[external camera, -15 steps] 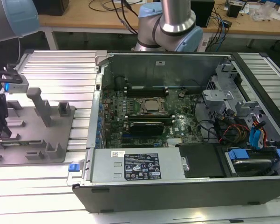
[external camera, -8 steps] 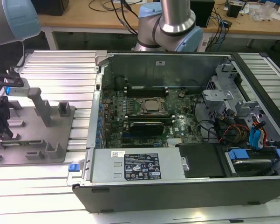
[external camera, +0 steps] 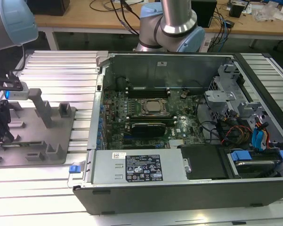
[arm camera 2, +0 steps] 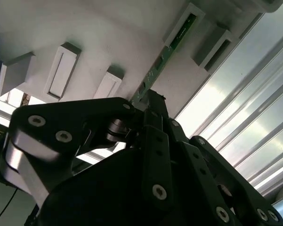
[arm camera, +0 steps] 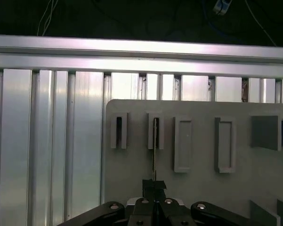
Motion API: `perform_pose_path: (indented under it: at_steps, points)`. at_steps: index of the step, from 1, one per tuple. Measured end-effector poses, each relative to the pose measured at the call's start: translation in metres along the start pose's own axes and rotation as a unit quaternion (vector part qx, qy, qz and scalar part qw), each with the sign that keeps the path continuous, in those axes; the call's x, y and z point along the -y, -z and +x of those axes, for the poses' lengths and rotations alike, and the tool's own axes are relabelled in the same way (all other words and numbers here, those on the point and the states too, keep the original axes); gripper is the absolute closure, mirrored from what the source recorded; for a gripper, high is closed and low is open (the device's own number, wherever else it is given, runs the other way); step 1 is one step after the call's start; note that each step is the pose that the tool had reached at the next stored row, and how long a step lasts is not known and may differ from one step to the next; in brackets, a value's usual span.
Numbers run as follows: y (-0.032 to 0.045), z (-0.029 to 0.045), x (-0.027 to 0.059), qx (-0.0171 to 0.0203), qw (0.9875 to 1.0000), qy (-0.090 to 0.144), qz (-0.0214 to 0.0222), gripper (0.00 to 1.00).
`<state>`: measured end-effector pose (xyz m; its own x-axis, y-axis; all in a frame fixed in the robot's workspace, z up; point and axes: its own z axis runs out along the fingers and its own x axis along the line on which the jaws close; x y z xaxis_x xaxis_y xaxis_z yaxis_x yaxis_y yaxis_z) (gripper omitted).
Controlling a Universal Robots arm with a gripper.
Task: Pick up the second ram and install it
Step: 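Pick up the second ram and move it above second insertion slot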
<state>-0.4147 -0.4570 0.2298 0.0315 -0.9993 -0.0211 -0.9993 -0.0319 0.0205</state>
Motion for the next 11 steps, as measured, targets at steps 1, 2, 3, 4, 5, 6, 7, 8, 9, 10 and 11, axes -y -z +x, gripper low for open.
perform_pose_path:
  at_steps: [1, 2, 3, 4, 5, 6, 7, 8, 9, 10, 11]
  points:
    - [0.0, 0.0, -0.0001, 0.0, 1.0, 0.0, 0.0, 0.92]
    - [-0.0001, 0.0, -0.0001, 0.0, 1.0, 0.0, 0.0, 0.92]
    - [-0.0005, -0.0002, 0.0, 0.0, 1.0, 0.0, 0.0002, 0.92]
    - [-0.002, -0.0003, 0.0, 0.0001, 1.0, 0.0, 0.0003, 0.92]
    - [-0.002, -0.0002, 0.0, 0.0, 1.0, 0.0, 0.0002, 0.92]
    - [-0.0021, -0.0002, -0.0001, 0.0, 1.0, 0.0, 0.0001, 0.92]
    - [-0.0022, -0.0002, 0.0, 0.0, 1.0, 0.0, 0.0002, 0.92]
    - [-0.0023, -0.0002, 0.0, 0.0, 1.0, 0.0, 0.0002, 0.92]
    - [-0.0023, -0.0002, 0.0, 0.0, 1.0, 0.0, 0.0002, 0.92]
    - [-0.0023, -0.0002, 0.0, 0.0, 1.0, 0.0, 0.0002, 0.92]
    - [-0.0024, -0.0002, 0.0, 0.0, 1.0, 0.0, 0.0002, 0.86]
